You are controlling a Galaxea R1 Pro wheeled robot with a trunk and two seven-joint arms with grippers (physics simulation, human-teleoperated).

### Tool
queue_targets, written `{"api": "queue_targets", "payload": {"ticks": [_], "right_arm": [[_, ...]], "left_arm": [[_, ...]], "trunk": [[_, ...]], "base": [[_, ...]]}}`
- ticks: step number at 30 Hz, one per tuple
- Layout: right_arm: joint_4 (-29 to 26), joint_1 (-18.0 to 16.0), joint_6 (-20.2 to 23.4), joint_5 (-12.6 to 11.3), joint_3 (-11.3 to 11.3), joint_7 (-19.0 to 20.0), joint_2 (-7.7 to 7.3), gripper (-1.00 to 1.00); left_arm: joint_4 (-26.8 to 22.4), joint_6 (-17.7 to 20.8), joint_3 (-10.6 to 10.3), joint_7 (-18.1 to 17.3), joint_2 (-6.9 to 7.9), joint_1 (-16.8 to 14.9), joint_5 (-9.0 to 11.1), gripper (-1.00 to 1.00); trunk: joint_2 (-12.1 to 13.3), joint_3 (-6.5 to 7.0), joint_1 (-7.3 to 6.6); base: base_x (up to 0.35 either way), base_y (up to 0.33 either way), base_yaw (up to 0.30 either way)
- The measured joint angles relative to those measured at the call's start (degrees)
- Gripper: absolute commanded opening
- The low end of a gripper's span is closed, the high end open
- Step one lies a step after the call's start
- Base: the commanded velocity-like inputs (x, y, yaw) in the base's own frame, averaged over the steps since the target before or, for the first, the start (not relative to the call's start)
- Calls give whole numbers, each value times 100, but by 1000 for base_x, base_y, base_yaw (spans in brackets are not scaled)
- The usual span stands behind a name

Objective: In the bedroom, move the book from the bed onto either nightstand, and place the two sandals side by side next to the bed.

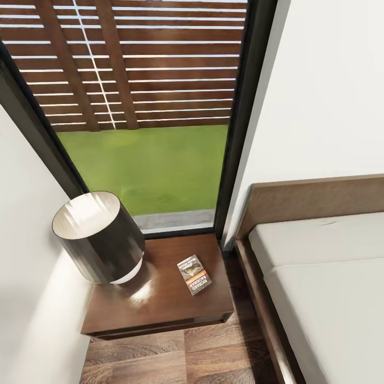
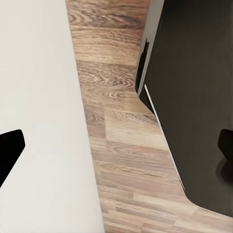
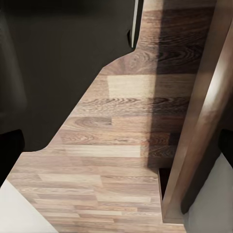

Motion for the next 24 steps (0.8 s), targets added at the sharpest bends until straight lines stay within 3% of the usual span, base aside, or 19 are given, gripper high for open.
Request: {"api": "queue_targets", "payload": {"ticks": [24], "right_arm": [[0,0,0,-1,1,0,-2,100]], "left_arm": [[0,0,6,0,0,0,0,100]], "trunk": [[0,0,0]], "base": [[0,0,0]]}}
